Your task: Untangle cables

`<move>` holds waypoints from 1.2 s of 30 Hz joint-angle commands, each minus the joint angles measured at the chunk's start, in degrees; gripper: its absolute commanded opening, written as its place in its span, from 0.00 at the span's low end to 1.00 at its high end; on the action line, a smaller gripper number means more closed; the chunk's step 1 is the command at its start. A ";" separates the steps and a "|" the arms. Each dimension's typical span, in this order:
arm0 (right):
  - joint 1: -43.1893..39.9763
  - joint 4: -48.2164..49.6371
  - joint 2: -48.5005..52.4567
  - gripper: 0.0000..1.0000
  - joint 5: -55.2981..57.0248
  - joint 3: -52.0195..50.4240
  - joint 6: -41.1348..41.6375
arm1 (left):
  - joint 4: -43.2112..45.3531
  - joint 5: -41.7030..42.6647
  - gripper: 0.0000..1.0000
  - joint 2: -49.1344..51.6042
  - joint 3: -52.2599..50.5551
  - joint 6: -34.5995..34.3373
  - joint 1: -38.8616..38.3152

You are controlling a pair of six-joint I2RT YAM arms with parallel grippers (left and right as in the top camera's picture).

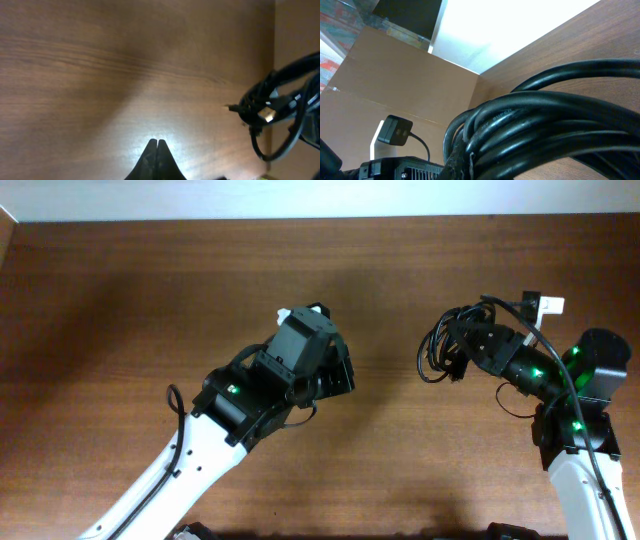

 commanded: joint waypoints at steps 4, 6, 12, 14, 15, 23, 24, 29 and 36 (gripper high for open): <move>-0.22 0.59 -0.11 0.04 0.46 0.50 -1.03 | 2.86 8.22 0.99 -0.72 -0.02 0.70 0.09; -0.22 0.59 -0.11 0.04 0.46 0.50 -1.01 | 4.55 8.28 0.99 -0.68 -0.02 3.15 -1.62; -0.17 0.11 -0.11 0.04 0.26 0.50 -0.79 | 10.08 1.88 0.99 -0.09 -0.02 4.07 -8.79; -0.17 -1.57 -0.11 0.04 0.28 0.50 -0.83 | 11.02 1.90 0.99 1.38 -0.02 4.07 -9.68; -0.17 -1.99 -0.11 0.04 0.28 0.50 -0.85 | 11.45 1.95 0.99 2.54 -0.02 4.07 -10.69; -0.17 -1.97 -0.11 0.04 0.28 0.50 -0.83 | 14.95 0.13 0.99 5.53 -0.02 4.11 -13.20; -0.17 -1.97 -0.11 0.04 0.28 0.50 -0.83 | 15.54 -0.28 0.99 5.99 -0.02 4.11 -13.20; -0.17 -1.99 -0.11 0.04 0.26 0.50 -0.83 | 17.49 -0.09 0.84 11.06 -0.02 4.09 -13.20; -0.17 -1.99 -0.11 0.04 0.02 0.50 -0.83 | 19.39 -0.28 0.35 11.23 -0.02 4.11 -13.25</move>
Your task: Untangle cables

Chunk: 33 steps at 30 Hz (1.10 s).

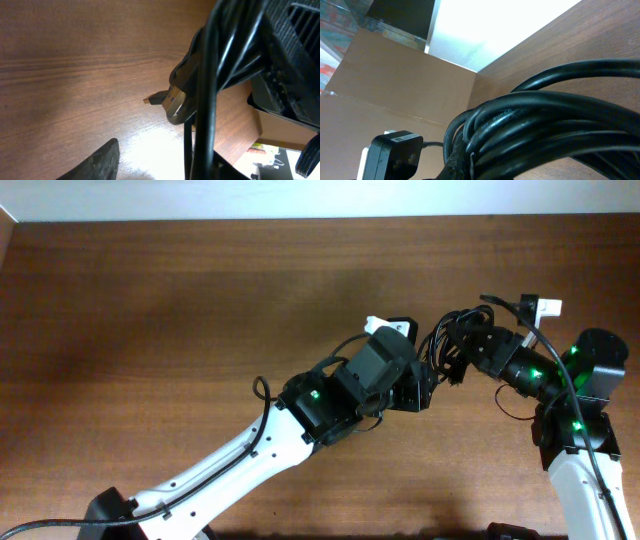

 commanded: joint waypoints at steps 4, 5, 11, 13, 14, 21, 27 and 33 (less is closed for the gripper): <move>-0.17 0.55 -0.13 0.04 -1.66 0.50 -0.81 | 0.63 -0.68 0.00 0.09 0.04 0.31 -0.20; -0.17 0.55 -0.13 0.04 -1.66 0.50 -0.81 | 0.63 -0.66 0.00 0.09 0.04 0.28 -0.20; -0.22 -0.50 -0.11 0.04 -1.42 0.50 -2.99 | -9.38 3.50 0.00 -3.10 0.07 12.68 1.14; -0.22 -0.48 -0.07 0.04 -1.42 0.50 -3.02 | -14.97 3.48 0.00 -6.49 0.07 17.84 3.56; -0.22 -0.48 -0.07 0.04 -1.40 0.50 -3.04 | -16.44 3.87 0.00 -8.92 0.07 18.34 5.07; -0.22 -2.27 -0.09 0.04 -1.46 0.50 -4.04 | -16.44 14.62 0.04 -23.10 0.07 26.45 16.79; -0.22 -2.84 -0.09 0.04 -1.64 0.50 -4.04 | -24.17 -15.06 0.33 -22.80 0.04 26.38 17.35; -0.22 -2.82 -0.07 0.04 -1.44 0.50 -4.02 | -24.90 3.91 0.99 -22.05 0.04 26.40 17.29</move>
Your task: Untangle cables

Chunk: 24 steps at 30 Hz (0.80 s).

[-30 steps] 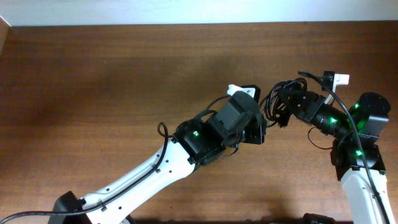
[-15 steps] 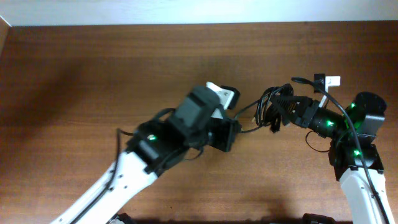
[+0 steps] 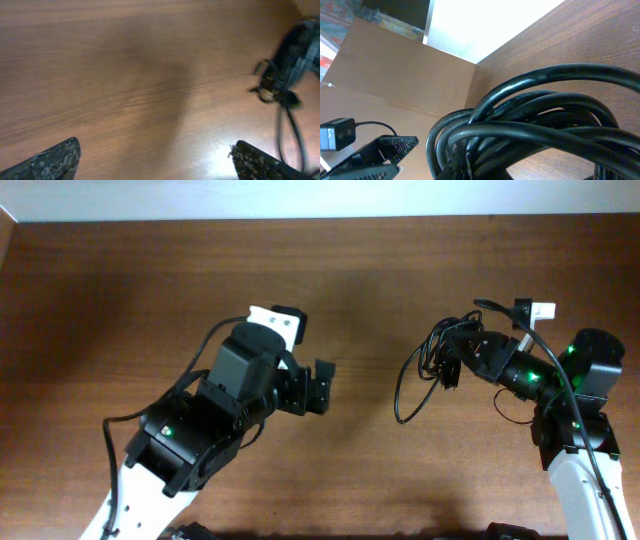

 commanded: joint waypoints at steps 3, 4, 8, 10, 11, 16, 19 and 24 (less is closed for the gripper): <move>-0.22 0.57 -0.24 0.04 0.46 0.55 -1.03 | 0.00 20.79 0.99 1.05 0.04 5.77 -0.81; -0.22 0.57 -0.24 0.04 0.46 0.55 -1.03 | 0.00 21.42 0.99 1.07 0.04 7.02 -2.08; -0.22 0.57 -0.24 0.04 0.46 0.55 -1.01 | 0.02 21.05 0.99 3.28 0.04 5.51 -6.71; -0.22 0.57 -0.24 0.04 0.44 0.55 -1.01 | 0.39 21.07 0.99 6.47 0.04 4.33 -8.59; -0.22 0.55 -0.24 0.04 0.44 0.55 -1.01 | 0.96 21.14 0.99 8.04 0.04 4.33 -9.70; -0.22 0.52 -0.24 0.04 0.35 0.55 -1.03 | 14.43 21.05 0.99 16.04 0.04 1.03 -16.72; -0.22 0.31 -0.24 0.04 0.22 0.55 -1.03 | 15.50 17.38 0.95 19.52 0.04 -2.40 -16.70; -0.22 -1.16 -0.24 0.04 0.24 0.55 -1.05 | 15.45 13.60 0.00 19.65 0.04 -2.38 -16.55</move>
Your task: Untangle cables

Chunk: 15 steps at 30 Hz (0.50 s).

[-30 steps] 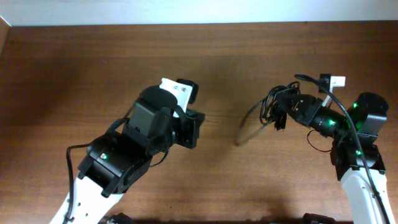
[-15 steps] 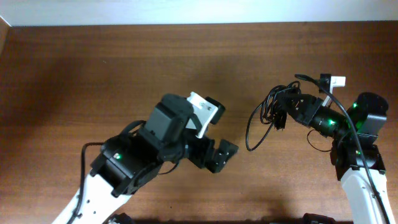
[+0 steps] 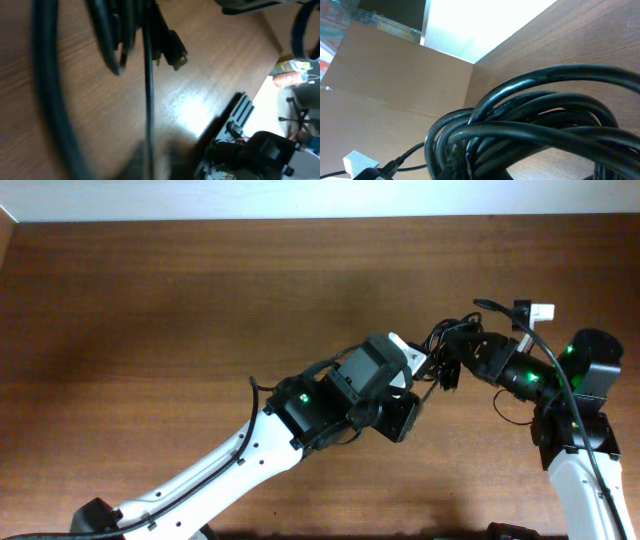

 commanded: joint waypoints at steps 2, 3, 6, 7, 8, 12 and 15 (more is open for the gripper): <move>-0.22 0.22 -0.22 0.04 -0.33 0.55 -1.05 | -0.63 -4.17 0.00 -0.70 0.26 -0.37 0.13; -0.22 0.24 -0.22 0.04 -0.33 0.55 -1.05 | -2.99 -7.72 0.00 -2.05 0.26 -0.33 0.37; -0.22 0.26 -0.24 0.04 -0.11 0.55 -1.09 | -12.59 -16.76 0.00 -8.72 0.26 -0.13 3.80; -0.22 0.28 -0.22 0.04 -0.09 0.55 -1.09 | -14.32 -18.97 0.00 -10.84 0.26 -0.15 4.92; -0.22 0.28 -0.24 0.04 -0.09 0.55 -1.09 | -15.72 -21.44 0.02 -13.33 0.26 -0.15 6.21; -0.22 0.26 -0.24 0.04 -0.11 0.55 -1.09 | -15.12 -28.74 0.33 -20.20 0.26 -0.15 7.87; -0.22 0.26 -0.24 0.04 -0.13 0.55 -1.09 | -15.15 -34.86 0.30 -21.51 0.26 -0.17 7.87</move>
